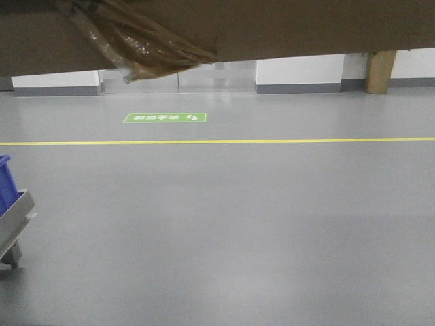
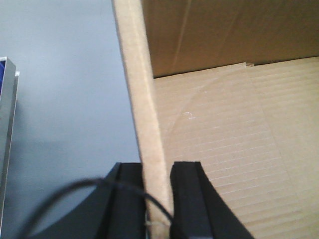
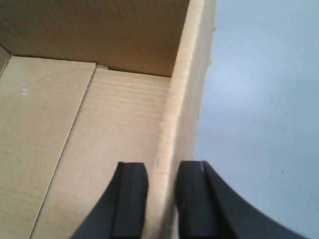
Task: Grab carton from right shelf to conveyor
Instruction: 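Hold the carton with both grippers while the base turns and drives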
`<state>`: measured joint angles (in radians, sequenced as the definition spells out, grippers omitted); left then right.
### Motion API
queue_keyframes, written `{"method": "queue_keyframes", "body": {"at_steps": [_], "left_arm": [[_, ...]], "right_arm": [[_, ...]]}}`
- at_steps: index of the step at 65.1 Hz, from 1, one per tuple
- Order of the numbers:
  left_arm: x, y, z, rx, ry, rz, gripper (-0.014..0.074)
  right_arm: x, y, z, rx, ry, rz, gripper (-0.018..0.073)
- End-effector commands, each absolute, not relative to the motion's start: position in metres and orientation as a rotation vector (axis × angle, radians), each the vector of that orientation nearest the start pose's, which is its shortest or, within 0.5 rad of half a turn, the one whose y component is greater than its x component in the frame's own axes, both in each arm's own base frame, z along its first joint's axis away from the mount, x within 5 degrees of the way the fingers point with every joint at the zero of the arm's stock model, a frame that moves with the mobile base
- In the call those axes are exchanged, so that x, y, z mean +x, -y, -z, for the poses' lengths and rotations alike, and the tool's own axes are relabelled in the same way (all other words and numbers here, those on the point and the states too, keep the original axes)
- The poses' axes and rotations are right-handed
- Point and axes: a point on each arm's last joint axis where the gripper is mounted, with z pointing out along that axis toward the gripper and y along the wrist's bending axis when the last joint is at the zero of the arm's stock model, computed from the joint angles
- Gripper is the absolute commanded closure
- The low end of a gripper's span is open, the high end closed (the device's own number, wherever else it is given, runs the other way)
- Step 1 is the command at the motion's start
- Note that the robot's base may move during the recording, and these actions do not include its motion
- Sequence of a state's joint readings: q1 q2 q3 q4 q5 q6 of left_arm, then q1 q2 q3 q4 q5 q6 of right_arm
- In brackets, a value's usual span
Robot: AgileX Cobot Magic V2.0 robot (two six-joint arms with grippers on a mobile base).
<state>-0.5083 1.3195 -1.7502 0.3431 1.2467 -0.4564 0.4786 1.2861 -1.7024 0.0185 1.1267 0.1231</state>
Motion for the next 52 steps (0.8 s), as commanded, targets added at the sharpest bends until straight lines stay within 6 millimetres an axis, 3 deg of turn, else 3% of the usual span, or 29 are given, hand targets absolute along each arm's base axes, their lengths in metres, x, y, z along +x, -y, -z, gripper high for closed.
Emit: {"method": "queue_keyframes", "body": {"at_steps": [1,52], "left_arm": [[0.2194,0.0962,-0.4980,0.037,-2.216,0.164,0.0615],[0.2194,0.0962,-0.4980,0.037,-2.216,0.164,0.0615]], "right_arm": [[0.2159,-0.1122,-0.5002,-0.371,-2.095,-0.379,0.0617],[0.2161,-0.1123,-0.5006,-0.370,-2.090,-0.380,0.0617]]}}
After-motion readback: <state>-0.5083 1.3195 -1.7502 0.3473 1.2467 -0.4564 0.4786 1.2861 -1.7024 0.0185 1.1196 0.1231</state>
